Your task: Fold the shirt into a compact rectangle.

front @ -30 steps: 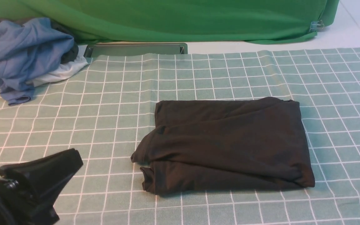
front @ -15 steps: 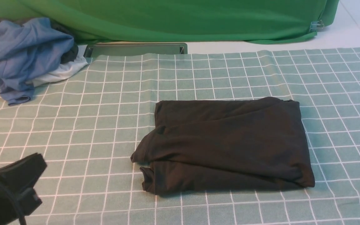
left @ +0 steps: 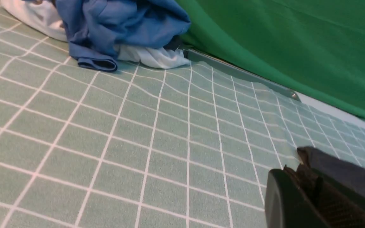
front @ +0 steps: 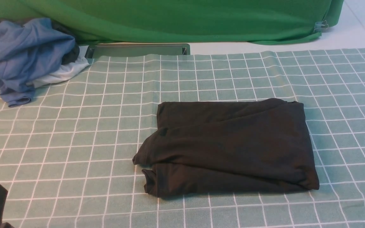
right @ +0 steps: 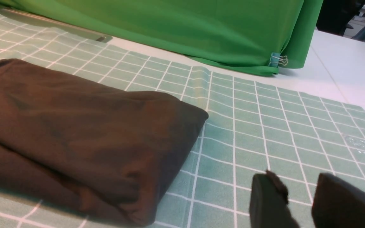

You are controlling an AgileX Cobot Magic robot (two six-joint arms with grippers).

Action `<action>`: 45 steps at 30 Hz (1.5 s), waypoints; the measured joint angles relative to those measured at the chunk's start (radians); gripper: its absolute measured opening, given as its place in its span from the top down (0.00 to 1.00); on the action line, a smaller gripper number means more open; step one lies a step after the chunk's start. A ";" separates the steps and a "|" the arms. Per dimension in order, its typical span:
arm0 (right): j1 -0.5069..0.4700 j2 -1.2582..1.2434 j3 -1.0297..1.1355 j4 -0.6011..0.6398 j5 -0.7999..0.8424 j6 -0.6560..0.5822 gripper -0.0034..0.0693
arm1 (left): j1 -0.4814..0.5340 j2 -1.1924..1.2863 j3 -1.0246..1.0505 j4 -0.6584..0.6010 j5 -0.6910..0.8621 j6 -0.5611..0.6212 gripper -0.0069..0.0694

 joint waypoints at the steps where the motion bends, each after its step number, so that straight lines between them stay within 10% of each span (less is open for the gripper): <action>1: 0.000 0.000 0.000 0.000 0.000 0.000 0.63 | 0.000 -0.003 0.000 -0.008 0.004 0.003 0.89; 45: 0.000 0.000 0.000 0.000 0.000 0.000 0.63 | 0.028 -0.009 0.000 -0.046 0.076 0.115 0.88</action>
